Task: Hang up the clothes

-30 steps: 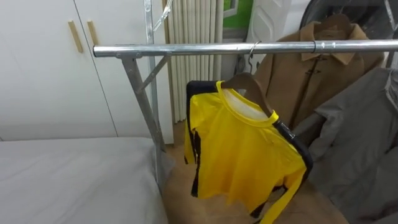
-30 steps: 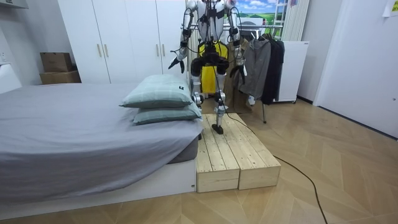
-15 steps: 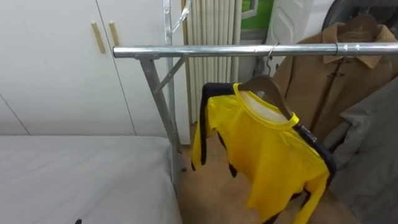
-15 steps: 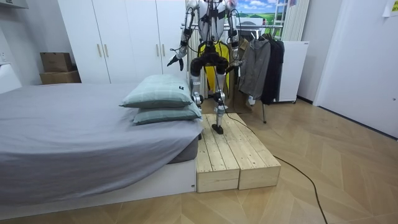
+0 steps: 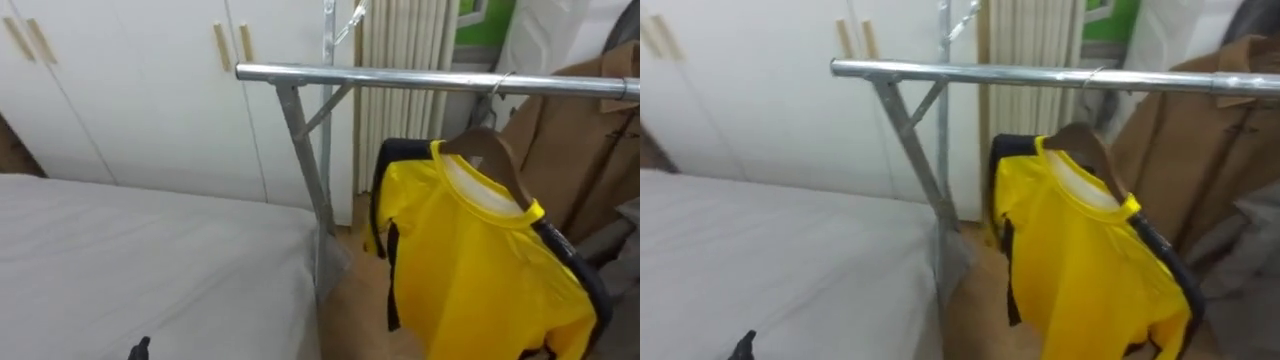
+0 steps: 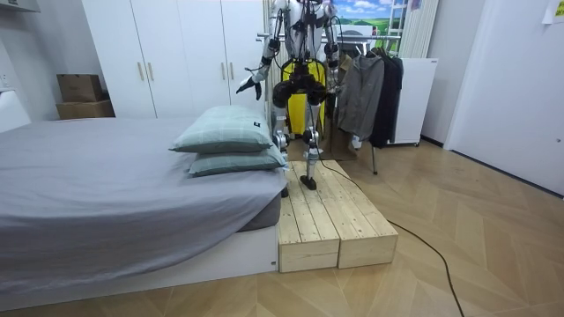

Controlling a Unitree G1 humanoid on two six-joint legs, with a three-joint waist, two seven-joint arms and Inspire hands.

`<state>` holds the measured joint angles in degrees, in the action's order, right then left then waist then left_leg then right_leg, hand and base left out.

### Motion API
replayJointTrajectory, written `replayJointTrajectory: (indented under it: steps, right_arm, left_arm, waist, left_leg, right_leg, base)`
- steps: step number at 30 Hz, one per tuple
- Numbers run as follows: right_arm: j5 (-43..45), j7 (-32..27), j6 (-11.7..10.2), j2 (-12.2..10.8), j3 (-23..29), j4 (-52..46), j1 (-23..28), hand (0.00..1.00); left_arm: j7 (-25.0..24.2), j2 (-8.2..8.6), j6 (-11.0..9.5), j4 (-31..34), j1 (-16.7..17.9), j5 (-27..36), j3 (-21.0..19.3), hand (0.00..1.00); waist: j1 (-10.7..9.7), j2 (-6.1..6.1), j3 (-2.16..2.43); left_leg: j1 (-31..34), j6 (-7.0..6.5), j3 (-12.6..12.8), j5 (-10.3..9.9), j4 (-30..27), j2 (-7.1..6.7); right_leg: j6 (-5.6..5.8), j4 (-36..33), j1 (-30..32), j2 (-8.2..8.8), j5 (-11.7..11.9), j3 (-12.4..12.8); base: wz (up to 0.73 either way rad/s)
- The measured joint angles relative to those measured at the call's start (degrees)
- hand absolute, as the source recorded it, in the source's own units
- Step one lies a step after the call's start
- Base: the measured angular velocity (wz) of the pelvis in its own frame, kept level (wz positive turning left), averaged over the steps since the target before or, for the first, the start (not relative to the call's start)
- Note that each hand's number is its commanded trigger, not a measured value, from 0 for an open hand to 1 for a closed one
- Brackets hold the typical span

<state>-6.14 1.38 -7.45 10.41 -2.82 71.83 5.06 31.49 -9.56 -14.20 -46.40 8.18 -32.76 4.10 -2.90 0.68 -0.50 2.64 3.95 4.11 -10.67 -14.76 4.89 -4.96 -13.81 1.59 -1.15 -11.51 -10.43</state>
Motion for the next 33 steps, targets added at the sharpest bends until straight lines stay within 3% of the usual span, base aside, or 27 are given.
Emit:
replayJointTrajectory:
  steps: [2, 3, 4, 5, 6, 7, 8, 10, 11, 13, 14, 17, 18, 19, 21, 23, 24, 25, 26, 30, 31, 32, 33]
  right_arm:
    - [1.9, 0.0, 0.0, 0.3, -0.6, 0.3, -1.2, 0.00]
    - [3.0, -0.2, -0.2, 0.3, -0.5, 1.1, -1.9, 0.00]
    - [4.2, -0.8, -0.2, 0.4, -0.5, 1.9, -2.5, 0.00]
    - [4.6, -1.2, -0.2, 0.5, -0.5, 2.0, -2.8, 0.00]
    - [5.0, -1.7, -0.3, 0.7, -0.5, 2.0, -2.9, 0.00]
    - [5.6, -2.2, -0.2, 0.7, -0.6, 2.0, -2.9, 0.00]
    - [5.9, -2.4, -0.2, 0.6, -0.8, 2.0, -2.9, 0.00]
    - [7.3, -3.3, -0.2, 0.5, -1.0, 1.9, -3.4, 0.00]
    - [7.5, -3.4, -0.2, 0.5, -1.2, 2.0, -3.4, 0.00]
    - [7.8, -3.3, -0.2, 0.5, -2.4, 2.0, -3.7, 0.00]
    - [7.6, -3.2, -0.2, 0.5, -2.7, 2.1, -3.8, 0.00]
    - [7.4, -2.9, -0.2, 0.4, -2.7, 2.3, -4.2, 0.00]
    - [7.0, -2.8, -0.3, 0.4, -2.7, 2.2, -4.6, 0.00]
    - [6.9, -2.6, -0.4, 0.4, -2.7, 2.0, -5.0, 0.00]
    - [6.9, -2.6, -1.0, 0.4, -2.7, 2.0, -5.1, 0.00]
    - [7.0, -2.7, -1.3, 0.3, -2.7, 2.0, -4.8, 0.00]
    - [7.1, -3.2, -1.2, 0.3, -2.8, 2.0, -4.8, 0.00]
    - [7.7, -3.7, -1.2, 0.3, -2.9, 2.0, -4.5, 0.00]
    - [7.8, -4.0, -1.3, 0.3, -2.9, 2.1, -4.4, 0.00]
    - [10.7, -6.4, -1.3, -0.3, -3.3, 1.9, -4.2, 0.00]
    - [11.4, -6.7, -1.3, -0.7, -3.2, 1.9, -4.2, 0.00]
    - [11.5, -6.8, -1.2, -0.8, -3.2, 1.9, -4.3, 0.00]
    - [11.7, -6.9, -1.2, -1.2, -3.2, 1.9, -4.6, 0.00]
  left_arm:
    - [-1.0, -0.06, 0.1, 0.2, 0.0, 0.8, 1.8, 0.00]
    - [-2.1, 0.29, 0.2, 0.3, -0.3, 1.5, 2.4, 0.00]
    - [-2.8, 0.32, 0.5, 0.5, -0.8, 1.7, 3.4, 0.00]
    - [-3.3, 0.31, 0.6, 0.9, -1.0, 1.6, 3.7, 0.00]
    - [-4.0, 0.30, 0.6, 1.5, -1.4, 1.6, 4.4, 0.00]
    - [-5.1, 0.20, 0.9, 1.5, -1.7, 1.9, 5.1, 0.00]
    - [-5.7, 0.17, 1.1, 1.5, -1.7, 1.9, 5.2, 0.00]
    - [-8.0, 0.18, 1.2, 1.5, -1.8, 1.8, 5.6, 0.00]
    - [-8.4, 0.20, 1.2, 1.5, -2.0, 1.8, 5.7, 0.00]
    - [-8.9, 0.26, 1.1, 1.5, -2.4, 1.4, 6.2, 0.00]
    - [-9.2, 0.26, 1.1, 1.5, -2.9, 0.5, 6.2, 0.00]
    - [-9.2, 0.34, 1.1, 1.4, -3.1, -0.7, 5.9, 0.00]
    - [-9.2, 0.48, 1.1, 1.4, -3.2, -0.7, 5.9, 0.00]
    - [-9.2, 0.67, 1.0, 1.3, -3.2, -0.7, 6.1, 0.00]
    - [-9.0, 1.06, 0.4, 0.3, -3.3, -0.5, 6.1, 0.00]
    - [-8.4, 1.28, -0.3, -2.2, -4.1, -0.5, 6.2, 0.00]
    - [-7.9, 1.17, -0.9, -3.6, -4.7, -0.5, 6.3, 0.00]
    - [-7.2, 1.07, -1.3, -5.2, -5.3, -0.6, 6.5, 0.00]
    - [-6.9, 1.07, -1.3, -5.7, -5.5, -0.6, 6.6, 0.00]
    - [-5.8, 0.94, -1.2, -6.1, -6.5, -0.7, 6.5, 0.00]
    - [-5.6, 0.95, -1.2, -6.0, -7.1, -0.6, 6.5, 0.00]
    - [-5.5, 0.96, -1.2, -6.0, -7.4, -0.6, 6.5, 0.00]
    - [-5.3, 1.00, -1.2, -6.0, -7.8, -0.5, 6.6, 0.00]
  waist:
    - [0.0, -0.20, -0.17]
    - [-0.3, -0.31, -0.17]
    - [0.0, -0.51, -0.18]
    - [0.0, -0.58, -0.27]
    - [-0.1, -0.88, -0.47]
    - [0.3, -1.41, -0.80]
    - [0.3, -1.23, -0.80]
    - [0.0, -1.16, -0.84]
    - [0.0, -1.19, -0.85]
    - [-0.6, -1.12, -0.77]
    - [-0.5, -0.65, -0.51]
    - [0.2, -1.32, -0.66]
    - [0.2, -1.94, -0.74]
    - [0.4, -2.44, -0.52]
    - [0.8, -2.57, -0.26]
    - [0.6, -2.55, -0.13]
    - [0.1, -2.80, -0.20]
    - [-0.3, -3.21, -0.03]
    - [-0.4, -3.35, 0.10]
    - [-1.8, -4.12, 0.54]
    - [-2.0, -4.33, 0.54]
    - [-2.0, -4.40, 0.48]
    - [-1.9, -4.18, 0.22]
  left_leg:
    - [2.0, -0.36, 4.6, 1.0, -1.2, 0.69]
    - [3.5, -1.13, 9.0, 2.2, -1.9, 1.15]
    - [5.1, -1.72, 11.8, 3.4, -2.2, 1.36]
    - [5.9, -2.14, 13.0, 3.9, -2.4, 1.39]
    - [7.1, -3.05, 17.3, 4.1, -4.5, 2.64]
    - [7.7, -4.41, 22.1, 2.3, -9.8, 4.70]
    - [7.8, -4.64, 23.2, 1.4, -12.5, 5.59]
    - [6.7, -3.44, 25.1, -2.0, -19.3, 8.70]
    - [6.0, -3.01, 25.3, -2.6, -19.5, 9.26]
    - [4.2, -2.01, 25.5, -5.0, -19.3, 9.85]
    - [3.4, -1.82, 25.6, -6.0, -18.4, 9.94]
    - [1.4, -1.15, 25.7, -7.3, -13.7, 8.45]
    - [1.2, -1.20, 25.6, -7.2, -11.9, 7.46]
    - [1.8, -2.00, 25.4, -7.0, -10.9, 6.64]
    - [2.7, -3.31, 24.0, -8.0, -10.5, 5.73]
    - [3.2, -4.51, 21.5, -7.8, -10.6, 4.47]
    - [3.3, -5.23, 19.8, -7.0, -10.4, 3.61]
    - [3.6, -5.81, 17.5, -6.5, -10.0, 2.54]
    - [3.8, -5.99, 16.3, -6.3, -9.9, 2.06]
    - [7.7, -7.51, 6.9, -5.0, -10.3, -1.49]
    - [8.2, -7.94, 4.8, -4.6, -10.3, -2.45]
    - [8.5, -8.09, 3.6, -4.5, -10.4, -2.97]
    - [9.0, -8.35, 1.4, -4.3, -10.8, -3.77]
  right_leg:
    - [-0.14, 0.4, -0.9, 0.46, 0.0, -3.3]
    - [-0.19, 0.7, -1.2, 1.03, 0.0, -7.0]
    - [-0.40, 1.5, -1.2, 1.69, -0.1, -11.6]
    - [-0.56, 2.0, -1.0, 2.01, -0.2, -13.5]
    - [-0.86, 2.1, -1.0, 2.65, -0.6, -17.0]
    - [-1.08, 1.9, -1.5, 2.90, -1.1, -20.0]
    - [-1.14, 1.8, -1.9, 2.99, -1.4, -21.5]
    - [-1.16, 0.6, -2.5, 3.25, -2.7, -28.1]
    - [-1.06, 0.5, -2.7, 3.35, -2.9, -29.7]
    - [-0.81, 0.2, -3.1, 3.61, -3.3, -36.3]
    - [-0.75, 0.1, -3.1, 3.68, -3.4, -39.3]
    - [-0.23, -1.9, -2.8, 5.25, -3.8, -43.3]
    - [0.13, -3.2, -2.6, 6.62, -4.0, -45.0]
    - [0.55, -4.7, -2.3, 8.11, -4.3, -46.2]
    - [0.86, -7.2, -1.8, 9.75, -4.5, -46.1]
    - [1.65, -10.1, -0.8, 10.82, -4.0, -38.4]
    - [2.56, -11.0, -0.3, 10.87, -3.5, -31.5]
    - [3.31, -11.0, -0.4, 10.55, -3.0, -27.0]
    - [3.66, -10.8, -0.4, 10.38, -2.8, -25.4]
    - [6.38, -6.6, -2.2, 8.01, -1.1, -17.0]
    - [6.50, -6.6, -2.2, 7.80, -1.0, -14.1]
    - [6.51, -6.7, -2.2, 7.71, -1.1, -12.9]
    - [6.55, -7.2, -2.1, 7.57, -1.1, -10.8]
  base:
    - [1.03]
    - [1.28]
    - [1.39]
    - [1.45]
    - [1.43]
    - [1.37]
    - [1.35]
    - [1.47]
    - [1.52]
    - [1.65]
    - [1.42]
    - [0.91]
    - [0.74]
    - [0.66]
    - [0.46]
    - [0.70]
    - [0.95]
    - [0.95]
    - [1.03]
    - [1.19]
    - [1.15]
    - [1.02]
    - [0.96]
